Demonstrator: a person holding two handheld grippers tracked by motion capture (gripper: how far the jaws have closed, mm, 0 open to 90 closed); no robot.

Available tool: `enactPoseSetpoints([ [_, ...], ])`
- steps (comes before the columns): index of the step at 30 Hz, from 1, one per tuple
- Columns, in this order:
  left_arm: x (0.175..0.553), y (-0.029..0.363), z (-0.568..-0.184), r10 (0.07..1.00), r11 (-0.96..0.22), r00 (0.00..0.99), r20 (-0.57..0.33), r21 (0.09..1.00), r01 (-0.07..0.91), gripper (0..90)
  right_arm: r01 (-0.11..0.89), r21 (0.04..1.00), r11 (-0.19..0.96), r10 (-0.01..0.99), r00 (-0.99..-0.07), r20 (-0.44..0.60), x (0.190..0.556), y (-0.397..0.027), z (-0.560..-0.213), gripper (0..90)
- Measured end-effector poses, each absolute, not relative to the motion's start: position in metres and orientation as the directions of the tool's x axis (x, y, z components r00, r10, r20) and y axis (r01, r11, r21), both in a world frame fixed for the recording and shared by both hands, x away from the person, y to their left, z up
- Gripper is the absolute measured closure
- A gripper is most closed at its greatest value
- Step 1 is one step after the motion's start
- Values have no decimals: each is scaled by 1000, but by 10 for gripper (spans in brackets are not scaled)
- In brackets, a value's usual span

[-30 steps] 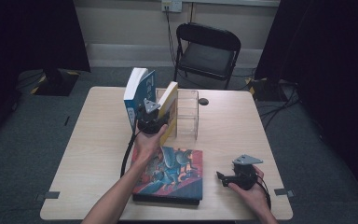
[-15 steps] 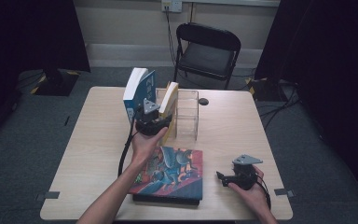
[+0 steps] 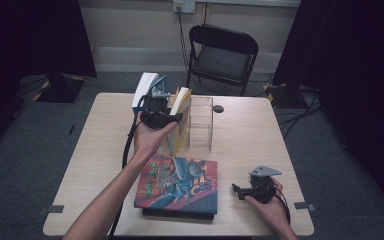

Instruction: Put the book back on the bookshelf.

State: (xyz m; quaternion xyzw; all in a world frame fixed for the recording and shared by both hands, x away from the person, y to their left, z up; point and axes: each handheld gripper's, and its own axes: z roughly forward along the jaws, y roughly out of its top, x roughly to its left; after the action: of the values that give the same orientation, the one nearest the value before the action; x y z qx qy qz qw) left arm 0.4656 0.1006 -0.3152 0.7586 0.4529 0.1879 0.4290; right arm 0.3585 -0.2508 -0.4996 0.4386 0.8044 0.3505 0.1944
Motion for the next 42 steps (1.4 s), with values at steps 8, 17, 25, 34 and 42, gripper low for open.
enactPoseSetpoints([
  [8, 487, 97, -290, 864, -271, 494, -99, 736, 620, 567, 568, 735, 371, 841, -541, -6, 359, -251, -500, 143],
  [17, 499, 74, -290, 861, -363, 507, -46, 642, 676, 613, 569, 734, 370, 841, -541, -5, 359, -250, -500, 143],
  [25, 502, 67, -295, 863, -366, 503, -49, 625, 689, 625, 569, 734, 370, 841, -541, -4, 359, -250, -500, 143],
  [34, 507, 85, -290, 908, -288, 415, -53, 640, 712, 757, 566, 735, 374, 837, -547, -5, 360, -249, -500, 142],
  [42, 520, 84, -280, 924, -251, 379, -43, 680, 689, 757, 566, 734, 375, 837, -548, -5, 360, -249, -500, 143],
])
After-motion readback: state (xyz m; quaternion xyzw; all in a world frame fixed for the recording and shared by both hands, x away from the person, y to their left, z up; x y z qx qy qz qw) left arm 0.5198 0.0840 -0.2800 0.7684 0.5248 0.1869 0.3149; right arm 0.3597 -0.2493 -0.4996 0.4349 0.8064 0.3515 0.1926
